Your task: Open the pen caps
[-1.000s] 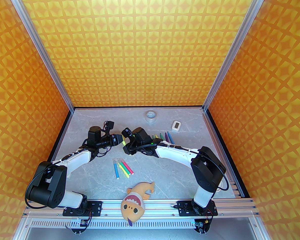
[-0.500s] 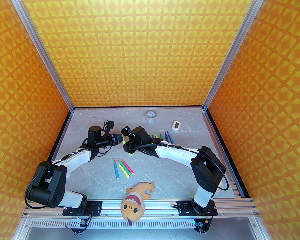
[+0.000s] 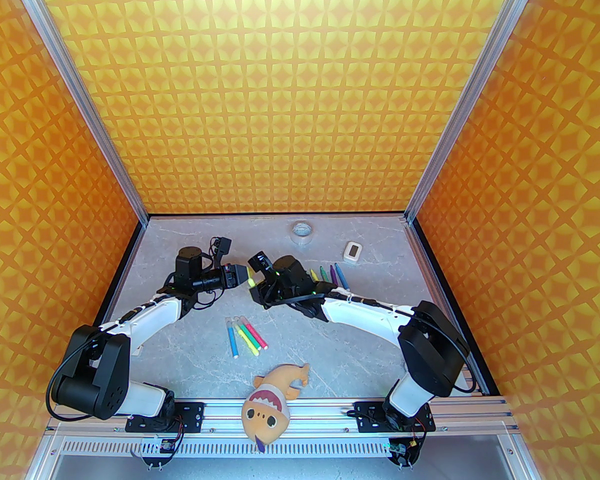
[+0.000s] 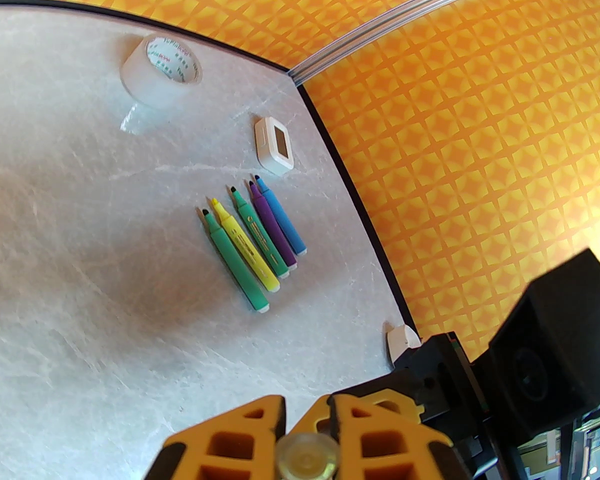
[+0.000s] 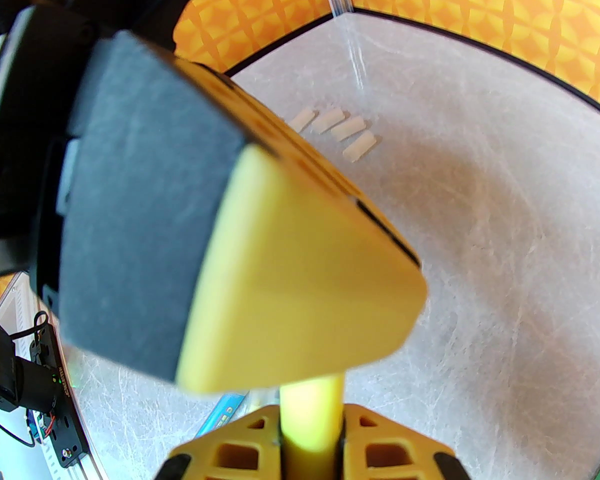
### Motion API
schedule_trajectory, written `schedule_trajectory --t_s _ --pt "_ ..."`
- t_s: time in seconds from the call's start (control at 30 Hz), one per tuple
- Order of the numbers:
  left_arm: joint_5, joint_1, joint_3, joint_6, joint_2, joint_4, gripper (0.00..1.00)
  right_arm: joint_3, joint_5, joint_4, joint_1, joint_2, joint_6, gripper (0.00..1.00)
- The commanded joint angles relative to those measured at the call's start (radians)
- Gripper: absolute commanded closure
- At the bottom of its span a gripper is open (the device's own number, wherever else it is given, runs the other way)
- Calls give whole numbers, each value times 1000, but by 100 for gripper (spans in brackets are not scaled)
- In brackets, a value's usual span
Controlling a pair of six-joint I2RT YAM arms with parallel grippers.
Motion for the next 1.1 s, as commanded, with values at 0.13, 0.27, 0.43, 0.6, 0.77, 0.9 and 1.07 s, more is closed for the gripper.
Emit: schedule_trajectory --t_s 0.13,0.27,0.43,0.6,0.77,0.9,1.07 --pt "-122 88 93 -26 -14 -4 100 -118 10 -90 -3 -69 -17 100" --pt "-126 99 120 15 -4 -68 100 -132 63 -83 -26 -66 5 100" --pt "-253 99 228 198 44 -376 100 -70 233 -141 -63 -17 26 100" --pt "-468 99 352 347 137 -628 100 13 377 -187 -92 61 38 100" --pt "-622 99 483 425 273 -801 100 79 487 -227 -120 144 58 100" --pt "-670 99 565 441 369 -867 100 123 519 -258 -150 203 87 100" --pt "-703 99 648 459 474 -916 100 138 523 -262 -195 248 123 100"
